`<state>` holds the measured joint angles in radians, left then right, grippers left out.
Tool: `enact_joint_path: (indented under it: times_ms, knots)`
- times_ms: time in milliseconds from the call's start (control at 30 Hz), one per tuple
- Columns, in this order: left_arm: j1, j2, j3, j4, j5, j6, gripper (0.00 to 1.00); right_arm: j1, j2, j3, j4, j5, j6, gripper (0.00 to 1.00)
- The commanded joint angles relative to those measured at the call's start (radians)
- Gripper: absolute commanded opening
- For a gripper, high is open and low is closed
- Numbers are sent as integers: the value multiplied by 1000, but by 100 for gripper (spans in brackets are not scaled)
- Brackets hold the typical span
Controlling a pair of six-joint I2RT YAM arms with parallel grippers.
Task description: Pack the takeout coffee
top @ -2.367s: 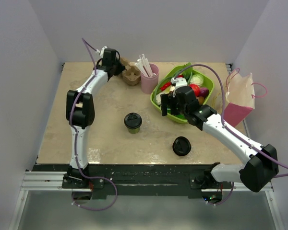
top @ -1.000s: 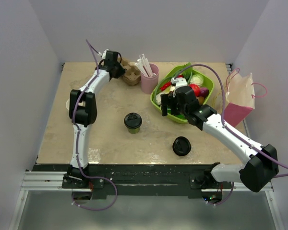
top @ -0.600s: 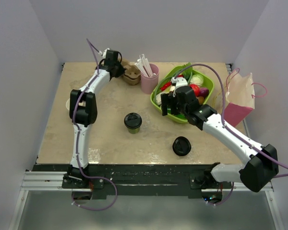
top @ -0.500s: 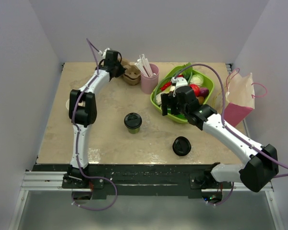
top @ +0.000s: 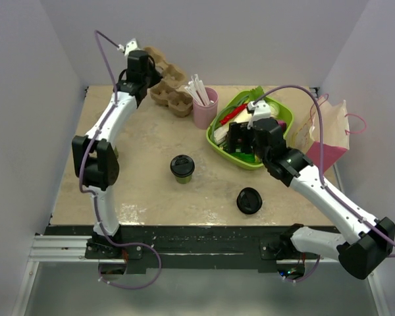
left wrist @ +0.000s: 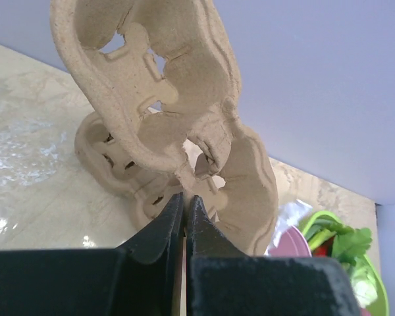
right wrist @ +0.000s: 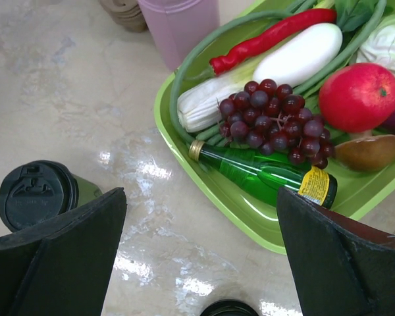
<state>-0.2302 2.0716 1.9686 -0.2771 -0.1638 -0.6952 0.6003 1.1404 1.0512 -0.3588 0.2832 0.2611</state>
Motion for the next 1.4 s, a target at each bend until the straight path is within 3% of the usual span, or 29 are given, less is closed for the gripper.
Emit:
enact_joint_path:
  times_ms: [0, 200, 400, 500, 700, 933, 1000, 1033, 1233, 1367]
  knots:
    - [8, -198, -158, 36, -43, 65, 0, -2, -28, -11, 46, 33, -2, 98]
    - [8, -474, -532, 25, 9, 97, 0, -2, -70, -26, 37, 24, -17, 98]
    - [5, -733, -931, 142, 108, 76, 0, -2, -131, -48, 53, 22, -28, 98]
    - [5, -798, -1049, 167, 138, 80, 0, -2, -136, -54, 58, 1, -29, 98]
    - [3, -794, -1215, 223, 165, 82, 0, -2, -125, -60, 52, -68, -36, 98]
    - [3, -797, -1261, 187, 178, 57, 0, -4, -113, -53, 41, -95, -31, 98]
    - [3, -794, -1264, 156, 173, 56, 12, -4, -114, -54, 40, -90, -25, 98]
    - [3, -795, -1265, 144, 167, 48, 26, -2, -116, -54, 37, -84, -22, 98]
    - [3, -857, -1228, 63, 130, 54, 73, 0, -108, -51, -3, -92, -14, 98]
    - [2, -903, -1168, 6, 150, 62, 85, -4, -107, -33, -69, -43, 18, 98]
